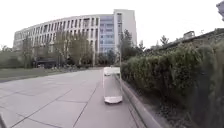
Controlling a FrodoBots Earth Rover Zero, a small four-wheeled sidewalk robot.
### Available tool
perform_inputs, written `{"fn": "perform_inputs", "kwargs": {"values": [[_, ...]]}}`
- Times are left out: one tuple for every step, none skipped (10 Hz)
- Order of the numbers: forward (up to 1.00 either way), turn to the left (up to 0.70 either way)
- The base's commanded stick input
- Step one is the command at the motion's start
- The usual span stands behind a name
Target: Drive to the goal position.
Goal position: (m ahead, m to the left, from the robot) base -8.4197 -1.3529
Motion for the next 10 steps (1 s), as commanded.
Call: {"fn": "perform_inputs", "kwargs": {"values": [[0.00,0.40],[0.00,0.68],[0.00,0.68],[0.00,0.68],[0.00,0.70],[0.00,0.70],[0.00,0.70],[0.00,0.70],[0.00,0.70],[0.00,0.70]]}}
